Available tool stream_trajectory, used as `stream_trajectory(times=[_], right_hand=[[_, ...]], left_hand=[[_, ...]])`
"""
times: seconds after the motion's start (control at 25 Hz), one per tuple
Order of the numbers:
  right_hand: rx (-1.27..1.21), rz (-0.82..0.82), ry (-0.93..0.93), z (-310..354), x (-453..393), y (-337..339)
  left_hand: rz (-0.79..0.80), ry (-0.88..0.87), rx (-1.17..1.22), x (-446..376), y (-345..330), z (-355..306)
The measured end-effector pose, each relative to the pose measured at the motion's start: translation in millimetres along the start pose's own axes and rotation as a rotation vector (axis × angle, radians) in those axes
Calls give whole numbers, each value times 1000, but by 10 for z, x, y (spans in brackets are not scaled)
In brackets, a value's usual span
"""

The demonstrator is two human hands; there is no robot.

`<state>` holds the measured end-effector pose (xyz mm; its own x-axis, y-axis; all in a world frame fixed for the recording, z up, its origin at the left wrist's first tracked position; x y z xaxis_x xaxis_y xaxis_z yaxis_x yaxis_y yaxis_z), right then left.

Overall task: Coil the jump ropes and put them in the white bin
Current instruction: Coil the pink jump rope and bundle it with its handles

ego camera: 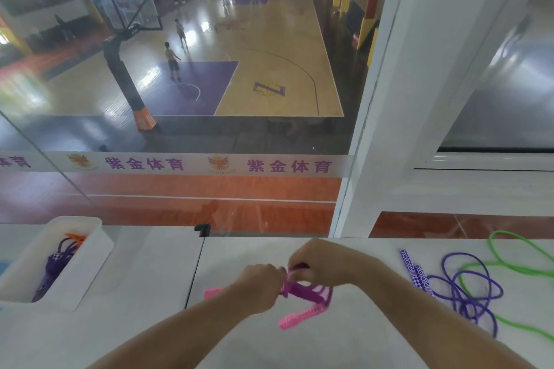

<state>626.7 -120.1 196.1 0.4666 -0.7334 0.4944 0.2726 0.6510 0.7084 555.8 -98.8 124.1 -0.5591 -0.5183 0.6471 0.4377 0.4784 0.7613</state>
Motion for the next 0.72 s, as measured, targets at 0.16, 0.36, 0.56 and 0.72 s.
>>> stream_trajectory(times=[0.16, 0.36, 0.56, 0.72], right_hand=[[-314, -107, -9, -464, 43, 237], [-839, -211, -7, -767, 75, -104], [-673, -143, -200, -712, -43, -384], [-218, -47, -198, -393, -52, -273]], left_hand=[[-77, -347, 60, 301, 228, -282], [-305, -250, 819, 413, 567, 117], [-303, 151, 1466, -64, 173, 758], [-264, 243, 819, -190, 218, 861]])
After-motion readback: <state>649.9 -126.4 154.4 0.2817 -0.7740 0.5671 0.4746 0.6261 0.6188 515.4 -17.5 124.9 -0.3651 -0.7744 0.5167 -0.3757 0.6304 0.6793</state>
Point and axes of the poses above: each hand's wrist, its own x-axis away from the middle knuckle, its own y-axis out of the back of the hand, z = x × y, the point moved 10 cm from there along -x, towards the middle knuckle, and after that the axes turned 12 degrees about z, right-handed, at the moved point
